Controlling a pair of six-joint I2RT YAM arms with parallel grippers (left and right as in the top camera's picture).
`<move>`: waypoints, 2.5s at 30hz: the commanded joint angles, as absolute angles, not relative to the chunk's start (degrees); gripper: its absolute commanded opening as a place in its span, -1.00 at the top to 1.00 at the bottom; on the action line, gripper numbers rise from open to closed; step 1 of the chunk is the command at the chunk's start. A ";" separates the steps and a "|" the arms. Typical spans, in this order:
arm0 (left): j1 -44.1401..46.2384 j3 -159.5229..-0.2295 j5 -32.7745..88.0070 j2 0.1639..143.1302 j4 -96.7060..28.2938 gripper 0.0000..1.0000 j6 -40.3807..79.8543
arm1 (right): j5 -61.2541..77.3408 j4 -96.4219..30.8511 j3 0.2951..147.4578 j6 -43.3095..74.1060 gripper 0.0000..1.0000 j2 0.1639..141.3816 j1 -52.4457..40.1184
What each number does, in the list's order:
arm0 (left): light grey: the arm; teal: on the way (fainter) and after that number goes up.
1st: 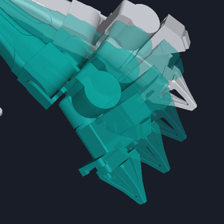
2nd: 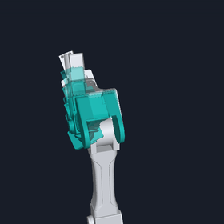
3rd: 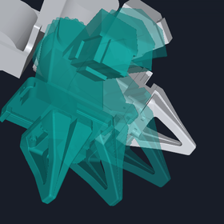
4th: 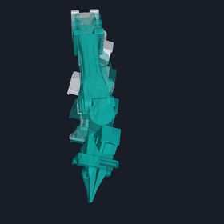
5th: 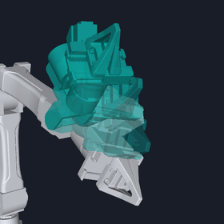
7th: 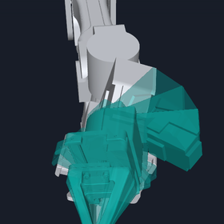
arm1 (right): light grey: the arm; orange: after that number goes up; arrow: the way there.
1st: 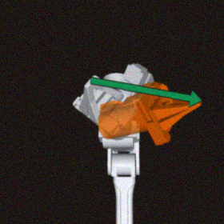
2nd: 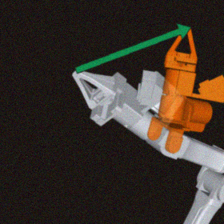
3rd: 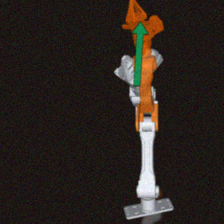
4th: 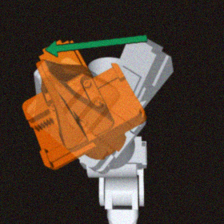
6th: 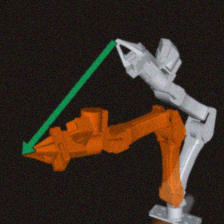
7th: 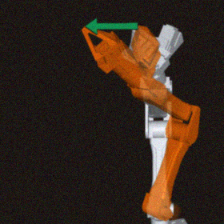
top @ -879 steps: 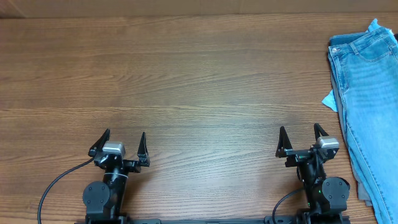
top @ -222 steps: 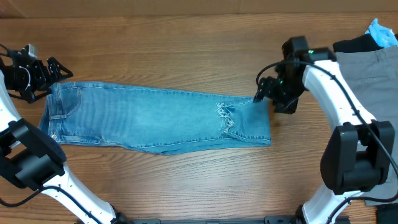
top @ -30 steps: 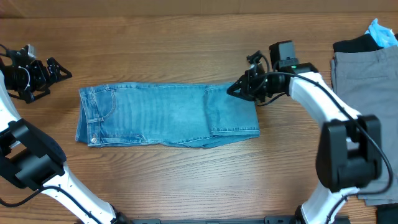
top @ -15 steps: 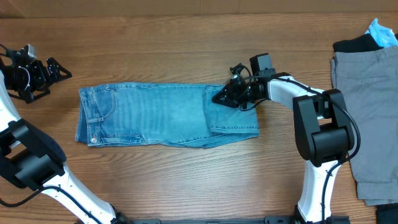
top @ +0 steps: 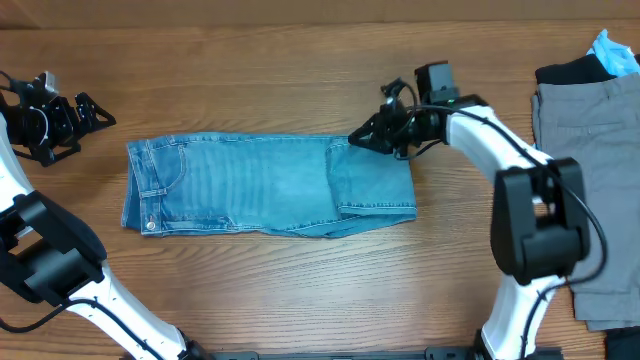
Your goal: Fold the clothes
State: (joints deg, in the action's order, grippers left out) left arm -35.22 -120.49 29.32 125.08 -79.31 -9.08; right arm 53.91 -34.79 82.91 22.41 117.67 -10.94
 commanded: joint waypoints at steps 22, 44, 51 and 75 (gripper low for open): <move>-34.68 -121.56 29.39 125.73 -78.89 -1.00 -8.75 | 55.16 -37.32 68.03 22.68 0.92 121.40 -15.53; -34.68 -121.56 29.41 125.73 -79.11 -0.99 -8.73 | 30.44 -54.54 75.20 3.51 -0.71 107.70 3.64; -34.68 -121.56 29.41 125.73 -78.85 -1.00 -8.75 | 30.13 -51.18 73.06 -1.41 -0.88 111.48 3.57; -34.68 -121.56 29.36 125.73 -79.29 -1.00 -8.78 | 35.40 -50.28 73.30 7.14 0.81 118.63 -3.57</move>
State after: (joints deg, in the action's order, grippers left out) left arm -35.22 -120.49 29.32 125.08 -79.18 -9.10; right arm 38.04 -50.76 73.36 3.86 118.08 -4.19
